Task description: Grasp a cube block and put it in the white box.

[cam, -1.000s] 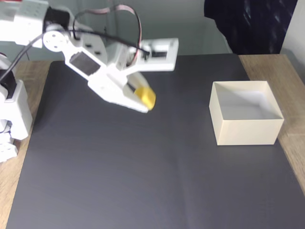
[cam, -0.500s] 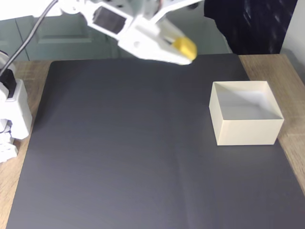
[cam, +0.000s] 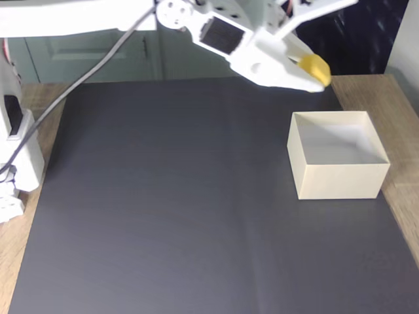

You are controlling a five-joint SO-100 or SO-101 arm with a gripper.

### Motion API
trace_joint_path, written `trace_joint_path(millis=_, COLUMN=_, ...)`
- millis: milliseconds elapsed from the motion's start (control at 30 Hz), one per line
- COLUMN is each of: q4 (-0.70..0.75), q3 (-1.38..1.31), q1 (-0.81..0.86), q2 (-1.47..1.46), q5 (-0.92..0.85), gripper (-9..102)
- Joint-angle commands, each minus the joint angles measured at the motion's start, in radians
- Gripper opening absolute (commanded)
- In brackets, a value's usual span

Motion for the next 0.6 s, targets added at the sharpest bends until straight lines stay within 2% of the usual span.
trace_joint_path(millis=0, q4=-0.021, q3=-0.161, q1=0.017, q2=-0.069, q5=-0.006, gripper=0)
trace_joint_path(millis=267, q4=0.006, q3=-0.422, q1=0.02, q2=-0.304, q5=-0.006, gripper=0)
trace_joint_path(millis=567, q4=0.011, q3=-0.457, q1=0.009, q2=-0.379, q5=-0.008, gripper=0)
